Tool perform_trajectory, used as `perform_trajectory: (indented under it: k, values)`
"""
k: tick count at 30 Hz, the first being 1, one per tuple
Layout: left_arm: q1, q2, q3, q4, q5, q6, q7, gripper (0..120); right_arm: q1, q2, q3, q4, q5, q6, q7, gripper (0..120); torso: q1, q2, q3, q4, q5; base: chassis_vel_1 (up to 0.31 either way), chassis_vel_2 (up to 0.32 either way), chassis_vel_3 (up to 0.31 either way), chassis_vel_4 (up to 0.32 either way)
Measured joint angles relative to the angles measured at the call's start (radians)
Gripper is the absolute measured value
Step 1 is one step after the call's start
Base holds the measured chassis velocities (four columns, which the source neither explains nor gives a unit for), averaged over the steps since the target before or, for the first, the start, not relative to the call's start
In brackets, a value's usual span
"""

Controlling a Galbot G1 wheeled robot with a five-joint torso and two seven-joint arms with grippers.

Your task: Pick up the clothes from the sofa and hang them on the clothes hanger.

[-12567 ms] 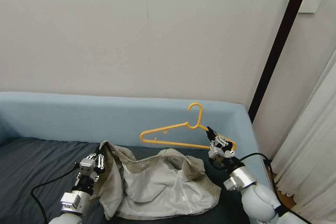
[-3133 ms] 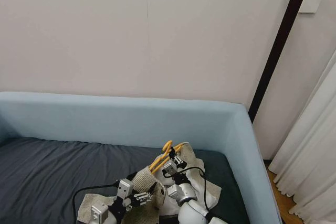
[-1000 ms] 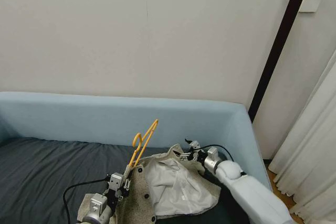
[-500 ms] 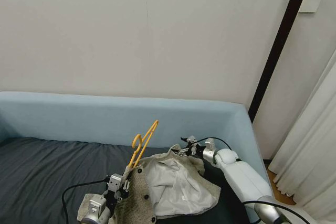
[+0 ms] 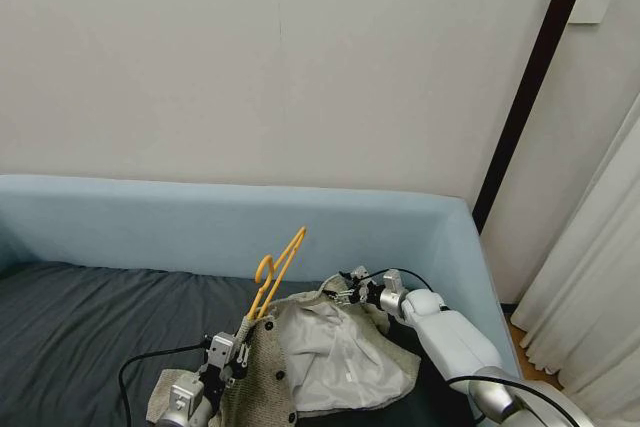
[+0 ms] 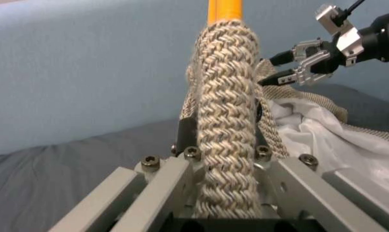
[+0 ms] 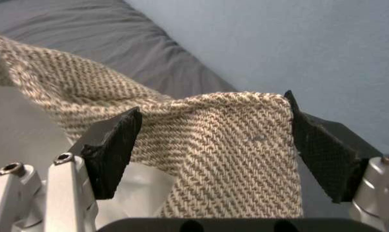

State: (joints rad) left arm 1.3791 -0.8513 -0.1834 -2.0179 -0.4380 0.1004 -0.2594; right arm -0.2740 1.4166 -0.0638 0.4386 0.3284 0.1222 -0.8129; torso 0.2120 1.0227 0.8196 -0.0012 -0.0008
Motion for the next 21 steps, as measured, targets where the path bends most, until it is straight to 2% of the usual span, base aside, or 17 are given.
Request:
perform_trajectory:
  k: [3,7,9,13,14,17,19,20,21]
  values:
    - [0.000,-0.002,0.000,0.000,0.002,-0.003,0.000,3,0.000,0.002,-0.002,-0.001,0.000,-0.002,-0.007,78,0.000,0.000,0.000,0.0000,0.0000,0.000,0.000,0.000,0.000]
    - [0.000,-0.006,0.002,0.004,0.010,-0.009,-0.001,3,-0.002,-0.003,-0.008,0.001,-0.006,-0.003,-0.021,59,0.000,0.000,0.000,0.0000,0.0000,0.000,0.000,0.000,0.000]
    - [0.000,-0.007,0.002,0.005,0.011,-0.009,-0.001,3,-0.004,-0.005,-0.008,0.002,-0.007,-0.002,-0.022,56,0.000,0.000,0.000,0.0000,0.0000,0.000,0.000,0.000,0.000]
    - [0.002,-0.006,0.002,0.006,0.011,-0.015,-0.005,3,-0.015,-0.016,-0.009,0.019,-0.035,0.001,-0.018,38,0.000,0.000,0.000,0.0000,0.0000,0.000,0.000,0.000,0.000]
    - [0.002,-0.006,0.002,0.006,0.011,-0.015,-0.005,3,-0.015,-0.016,-0.009,0.019,-0.035,0.001,-0.018,38,0.000,0.000,0.000,0.0000,0.0000,0.000,0.000,0.000,0.000]
    - [0.002,-0.003,0.002,0.007,0.011,-0.017,-0.008,3,-0.026,-0.022,-0.016,0.035,-0.055,0.010,0.017,25,0.000,0.000,0.000,-0.0001,-0.0001,0.000,0.000,0.000,0.000]
    - [0.002,-0.002,0.002,0.008,0.010,-0.019,-0.011,3,-0.043,-0.022,-0.020,0.060,-0.073,0.012,0.095,15,0.000,0.000,0.000,-0.0001,0.0000,0.000,0.000,0.000,0.000]
    - [0.002,-0.002,0.002,0.008,0.010,-0.019,-0.011,3,-0.043,-0.022,-0.020,0.060,-0.073,0.012,0.095,15,0.000,0.000,0.000,-0.0001,0.0000,0.000,0.000,0.000,0.000]
    - [0.002,-0.003,0.002,0.009,0.010,-0.020,-0.011,3,-0.049,-0.020,-0.020,0.065,-0.072,0.013,0.122,11,0.000,0.000,0.000,-0.0001,0.0000,0.000,0.000,0.000,0.000]
